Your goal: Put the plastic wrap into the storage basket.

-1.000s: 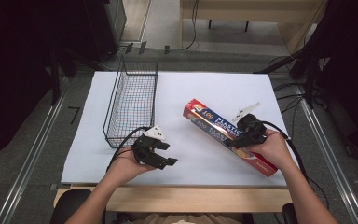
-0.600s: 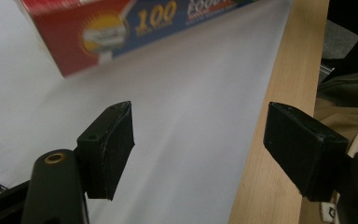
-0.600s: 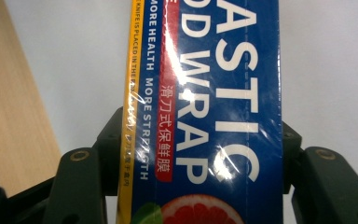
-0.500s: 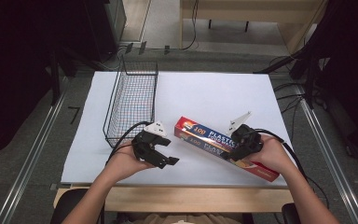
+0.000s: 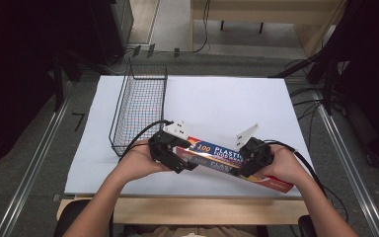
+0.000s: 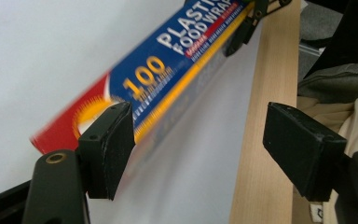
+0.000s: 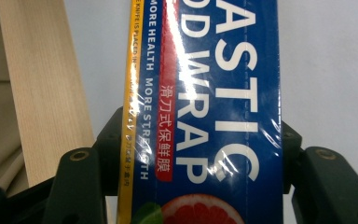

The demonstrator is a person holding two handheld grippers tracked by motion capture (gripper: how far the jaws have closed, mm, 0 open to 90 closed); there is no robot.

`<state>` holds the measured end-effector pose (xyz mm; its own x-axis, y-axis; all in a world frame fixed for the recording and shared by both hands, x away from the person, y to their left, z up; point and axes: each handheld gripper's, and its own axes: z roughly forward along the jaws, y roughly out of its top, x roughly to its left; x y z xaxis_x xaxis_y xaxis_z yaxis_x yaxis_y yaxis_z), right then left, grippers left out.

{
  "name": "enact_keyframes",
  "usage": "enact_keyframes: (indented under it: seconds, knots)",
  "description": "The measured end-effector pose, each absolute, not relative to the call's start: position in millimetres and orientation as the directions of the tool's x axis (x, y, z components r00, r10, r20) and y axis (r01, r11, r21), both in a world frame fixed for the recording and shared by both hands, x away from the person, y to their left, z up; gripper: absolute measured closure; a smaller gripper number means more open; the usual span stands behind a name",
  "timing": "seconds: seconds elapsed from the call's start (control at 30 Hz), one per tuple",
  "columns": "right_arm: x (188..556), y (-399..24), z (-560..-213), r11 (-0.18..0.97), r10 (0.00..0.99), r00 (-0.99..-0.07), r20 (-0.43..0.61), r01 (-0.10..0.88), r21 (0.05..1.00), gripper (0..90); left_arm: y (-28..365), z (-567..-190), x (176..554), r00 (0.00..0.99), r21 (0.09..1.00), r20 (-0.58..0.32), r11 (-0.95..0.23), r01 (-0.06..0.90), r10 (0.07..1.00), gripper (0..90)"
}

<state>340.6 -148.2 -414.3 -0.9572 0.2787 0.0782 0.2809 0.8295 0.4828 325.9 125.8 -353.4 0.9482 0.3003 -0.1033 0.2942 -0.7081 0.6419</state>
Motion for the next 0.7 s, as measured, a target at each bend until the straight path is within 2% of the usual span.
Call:
enact_keyframes:
  seconds: [0.2, 0.47, 0.7]
  knots:
    - [334, -142, -413, 0.840, 0.243, -0.969, 0.044, 0.233, 0.490, 41.7, 116, -353, 327, 0.959, 0.626, -0.078, -0.736, 0.260, 0.272, 25.4]
    - [325, -128, -412, 0.861, 0.161, -0.985, 0.067, 0.173, 0.479, 41.6, 104, -361, 327, 0.972, 0.589, -0.054, -0.778, 0.216, 0.229, 24.2]
    - [322, -123, -408, 0.865, 0.137, -0.989, 0.064, 0.151, 0.478, 41.6, 98, -373, 325, 0.977, 0.559, -0.052, -0.805, 0.198, 0.205, 23.6]
